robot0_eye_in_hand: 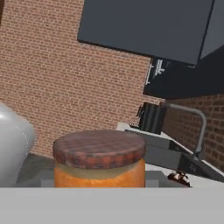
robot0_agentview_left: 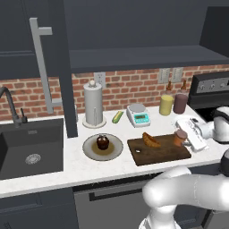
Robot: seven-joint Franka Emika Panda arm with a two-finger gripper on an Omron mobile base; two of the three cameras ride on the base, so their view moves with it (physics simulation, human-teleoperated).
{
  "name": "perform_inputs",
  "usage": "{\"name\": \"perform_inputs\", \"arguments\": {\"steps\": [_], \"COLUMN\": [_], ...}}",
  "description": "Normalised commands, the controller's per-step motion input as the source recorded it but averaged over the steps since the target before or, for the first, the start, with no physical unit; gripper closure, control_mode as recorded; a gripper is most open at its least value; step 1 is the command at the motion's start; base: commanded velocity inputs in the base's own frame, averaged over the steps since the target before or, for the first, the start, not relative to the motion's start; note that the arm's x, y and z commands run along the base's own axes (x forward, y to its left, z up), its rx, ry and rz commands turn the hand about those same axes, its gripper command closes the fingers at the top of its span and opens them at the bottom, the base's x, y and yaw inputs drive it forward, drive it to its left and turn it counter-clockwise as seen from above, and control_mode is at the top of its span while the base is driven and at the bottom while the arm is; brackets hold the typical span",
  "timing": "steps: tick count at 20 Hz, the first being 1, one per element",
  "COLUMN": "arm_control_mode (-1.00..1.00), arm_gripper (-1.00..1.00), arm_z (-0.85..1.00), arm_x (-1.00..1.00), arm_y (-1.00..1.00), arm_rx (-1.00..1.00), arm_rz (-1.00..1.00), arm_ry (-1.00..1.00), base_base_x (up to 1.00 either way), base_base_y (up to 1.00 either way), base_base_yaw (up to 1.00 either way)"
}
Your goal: From the different types of pastries on the counter, select a croissant and place it on the cutting board. Then retrieve a jar of jam from the cabinet and place it alongside the croissant on the cutting board.
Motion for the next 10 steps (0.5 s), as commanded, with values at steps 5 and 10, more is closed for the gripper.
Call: {"name": "perform_inputs", "arguments": {"steps": [5,10], "arm_control_mode": [-1.0,-1.0], "arm_gripper": [1.0,1.0], "arm_z": [-0.53,-0.5], "arm_x": [0.25,0.05], "arm_y": [-0.08,0.0], "arm_rx": [0.0,0.0], "arm_rz": [0.06,0.0], "arm_ry": [-0.31,-0.27], "base_base_x": [0.0,0.0], "base_base_y": [0.0,0.0], "base_base_yaw": [0.0,0.0]}}
